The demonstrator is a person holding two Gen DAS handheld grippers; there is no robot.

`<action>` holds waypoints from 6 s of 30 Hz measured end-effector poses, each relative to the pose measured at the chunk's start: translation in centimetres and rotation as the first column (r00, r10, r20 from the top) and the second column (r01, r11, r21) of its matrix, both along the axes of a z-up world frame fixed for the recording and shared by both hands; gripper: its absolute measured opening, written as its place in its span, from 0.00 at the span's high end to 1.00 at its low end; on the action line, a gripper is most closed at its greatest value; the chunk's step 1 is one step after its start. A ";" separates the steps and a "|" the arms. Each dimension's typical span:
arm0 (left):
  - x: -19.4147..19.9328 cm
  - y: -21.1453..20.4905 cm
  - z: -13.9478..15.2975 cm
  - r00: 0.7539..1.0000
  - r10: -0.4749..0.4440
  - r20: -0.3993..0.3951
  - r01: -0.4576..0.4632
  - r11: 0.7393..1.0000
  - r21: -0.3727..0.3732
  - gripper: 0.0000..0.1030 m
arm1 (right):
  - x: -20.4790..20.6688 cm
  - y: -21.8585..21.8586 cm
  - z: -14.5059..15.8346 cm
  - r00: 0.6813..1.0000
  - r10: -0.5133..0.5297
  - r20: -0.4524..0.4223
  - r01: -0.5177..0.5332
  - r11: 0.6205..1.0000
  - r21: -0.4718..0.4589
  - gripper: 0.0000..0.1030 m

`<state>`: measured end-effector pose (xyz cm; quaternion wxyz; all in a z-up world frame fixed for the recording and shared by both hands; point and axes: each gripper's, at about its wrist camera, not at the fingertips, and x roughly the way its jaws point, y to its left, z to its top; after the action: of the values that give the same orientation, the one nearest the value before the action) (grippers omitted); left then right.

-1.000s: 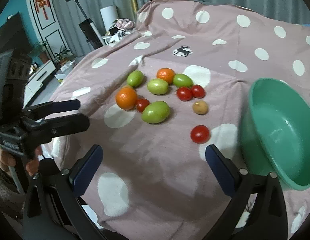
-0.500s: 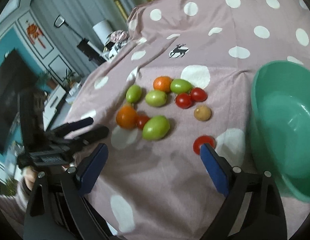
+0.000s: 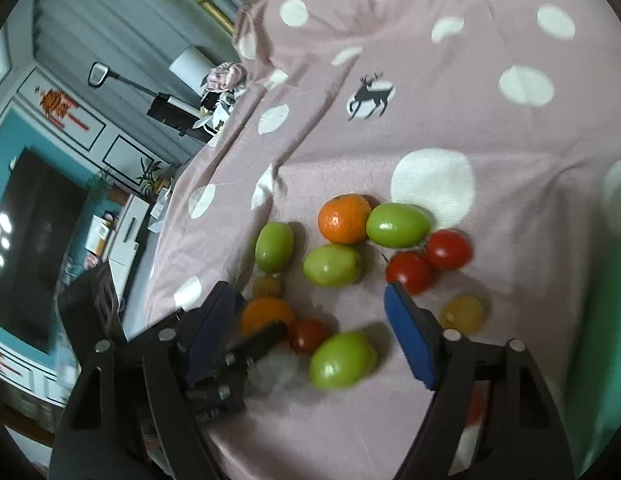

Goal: Organize fruits
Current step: 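Grasp an orange with the left tool while the right tool grasps another orange, then carry both oranges to the green bowl and open both tools to drop them, then move both tools back to the fruits and approach the cherry tomatoes, then grasp a cherry tomato with the left tool while the right tool grasps another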

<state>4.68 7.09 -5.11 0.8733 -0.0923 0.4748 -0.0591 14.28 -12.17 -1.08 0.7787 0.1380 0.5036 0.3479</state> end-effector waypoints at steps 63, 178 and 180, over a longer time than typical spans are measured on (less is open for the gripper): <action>-1.2 -8.8 8.7 0.966 -0.216 0.145 0.219 0.976 0.000 0.54 | -8.2 -12.8 4.1 0.966 -0.203 0.160 0.189 0.977 0.100 0.59; 0.8 -3.2 -0.4 0.991 -0.131 -0.042 0.132 0.990 0.040 0.74 | -5.3 -4.1 -3.6 0.974 0.076 0.215 0.015 0.919 -0.393 0.71; 0.5 -2.9 -0.2 0.992 -0.121 -0.041 0.122 0.992 0.031 0.74 | -5.4 -4.2 -3.4 0.974 0.071 0.216 0.016 0.927 -0.376 0.71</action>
<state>5.20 4.19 -5.35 0.8601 -0.0497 0.4973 -0.1023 8.87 -16.40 -4.50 0.8378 -0.0609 0.4707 0.2698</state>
